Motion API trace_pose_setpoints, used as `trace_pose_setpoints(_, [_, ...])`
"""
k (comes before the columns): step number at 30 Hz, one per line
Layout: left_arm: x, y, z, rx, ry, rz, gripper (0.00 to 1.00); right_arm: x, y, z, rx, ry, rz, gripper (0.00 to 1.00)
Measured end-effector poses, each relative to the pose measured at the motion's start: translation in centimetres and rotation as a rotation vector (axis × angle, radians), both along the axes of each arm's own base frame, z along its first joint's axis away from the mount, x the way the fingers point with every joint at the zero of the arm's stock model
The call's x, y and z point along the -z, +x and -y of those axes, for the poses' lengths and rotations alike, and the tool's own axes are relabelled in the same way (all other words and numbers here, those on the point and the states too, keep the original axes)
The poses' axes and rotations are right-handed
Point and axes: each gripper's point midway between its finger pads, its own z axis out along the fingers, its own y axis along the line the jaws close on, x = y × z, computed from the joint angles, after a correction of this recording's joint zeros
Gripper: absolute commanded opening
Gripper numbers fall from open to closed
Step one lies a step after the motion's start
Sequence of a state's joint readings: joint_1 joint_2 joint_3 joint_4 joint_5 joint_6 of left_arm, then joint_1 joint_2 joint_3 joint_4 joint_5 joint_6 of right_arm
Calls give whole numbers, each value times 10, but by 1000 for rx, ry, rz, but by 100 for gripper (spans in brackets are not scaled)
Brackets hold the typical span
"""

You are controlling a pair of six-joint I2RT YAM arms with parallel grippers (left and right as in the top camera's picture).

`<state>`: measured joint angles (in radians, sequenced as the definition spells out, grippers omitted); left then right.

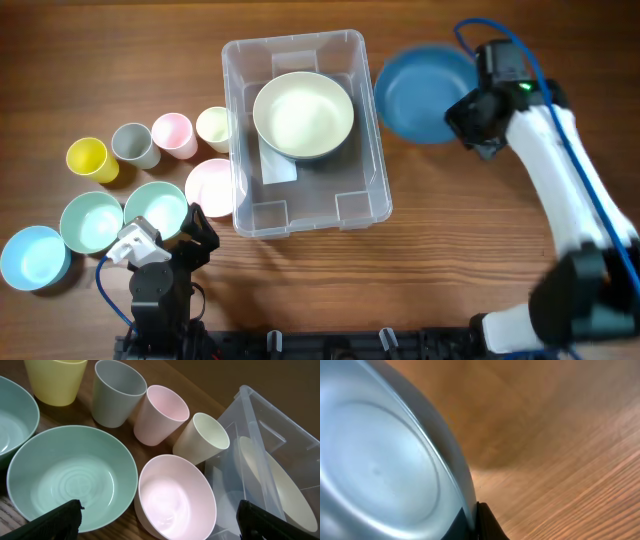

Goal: Pack container
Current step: 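Carry the dark blue plate into the bin and set it on top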

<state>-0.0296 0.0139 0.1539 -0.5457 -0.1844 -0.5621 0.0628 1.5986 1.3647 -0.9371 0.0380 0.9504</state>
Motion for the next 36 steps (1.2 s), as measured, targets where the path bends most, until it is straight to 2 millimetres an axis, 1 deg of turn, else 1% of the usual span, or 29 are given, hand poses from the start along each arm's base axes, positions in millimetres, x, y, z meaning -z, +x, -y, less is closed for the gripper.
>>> trace_pose_setpoints(1, [0, 0, 0, 0, 0, 0, 100, -40, 4, -4, -36, -3, 130, 4])
trace_pose_setpoints(2, [0, 0, 0, 0, 0, 0, 100, -65, 6, -11, -72, -5, 213, 4])
trace_pose_setpoints(3, [0, 0, 0, 0, 0, 0, 100, -94, 6, -25, -138, -14, 308, 4])
trace_pose_setpoints(4, [0, 0, 0, 0, 0, 0, 100, -125, 2, -50, -219, -2, 408, 4])
trace_pose_setpoints(6, [0, 0, 0, 0, 0, 0, 100, -139, -1, -83, -325, -1, 467, 4])
trace_pose_setpoints(8, [0, 0, 0, 0, 0, 0, 100, -134, -1, -122, -436, -2, 478, 4])
trace_pose_setpoints(9, [0, 0, 0, 0, 0, 0, 100, -123, 4, -144, -490, -7, 467, 4])
trace_pose_setpoints(10, [0, 0, 0, 0, 0, 0, 100, -111, 8, -159, -526, -13, 451, 4])
trace_pose_setpoints(11, [0, 0, 0, 0, 0, 0, 100, -93, 15, -173, -556, -26, 425, 4])
trace_pose_setpoints(12, [0, 0, 0, 0, 0, 0, 100, -81, 22, -180, -567, -31, 411, 4])
trace_pose_setpoints(13, [0, 0, 0, 0, 0, 0, 100, -61, 31, -188, -578, -42, 382, 4])
trace_pose_setpoints(14, [0, 0, 0, 0, 0, 0, 100, -40, 38, -191, -586, -52, 348, 4])
trace_pose_setpoints(15, [0, 0, 0, 0, 0, 0, 100, -22, 44, -195, -596, -63, 321, 10])
trace_pose_setpoints(16, [0, 0, 0, 0, 0, 0, 100, -9, 50, -198, -609, -68, 308, 23])
trace_pose_setpoints(17, [0, 0, 0, 0, 0, 0, 100, 1, 54, -201, -627, -72, 302, 30])
trace_pose_setpoints(19, [0, 0, 0, 0, 0, 0, 100, 9, 56, -205, -656, -73, 294, 43])
trace_pose_setpoints(20, [0, 0, 0, 0, 0, 0, 100, 8, 55, -206, -682, -83, 298, 48])
trace_pose_setpoints(21, [0, 0, 0, 0, 0, 0, 100, 7, 55, -206, -692, -86, 302, 50])
trace_pose_setpoints(23, [0, 0, 0, 0, 0, 0, 100, 3, 49, -204, -734, -104, 294, 51])
trace_pose_setpoints(25, [0, 0, 0, 0, 0, 0, 100, -6, 38, -198, -752, -113, 277, 53])
trace_pose_setpoints(26, [0, 0, 0, 0, 0, 0, 100, -14, 32, -195, -752, -115, 278, 56])
trace_pose_setpoints(28, [0, 0, 0, 0, 0, 0, 100, -41, 19, -184, -741, -116, 303, 57])
trace_pose_setpoints(29, [0, 0, 0, 0, 0, 0, 100, -50, 14, -177, -730, -128, 300, 57])
trace_pose_setpoints(31, [0, 0, 0, 0, 0, 0, 100, -61, 12, -161, -703, -151, 305, 57])
trace_pose_setpoints(33, [0, 0, 0, 0, 0, 0, 100, -58, 16, -151, -700, -178, 295, 57])
trace_pose_setpoints(34, [0, 0, 0, 0, 0, 0, 100, -50, 20, -146, -710, -195, 275, 57])
trace_pose_setpoints(35, [0, 0, 0, 0, 0, 0, 100, -34, 25, -142, -727, -212, 235, 57])
trace_pose_setpoints(36, [0, 0, 0, 0, 0, 0, 100, -26, 27, -142, -736, -218, 215, 56])
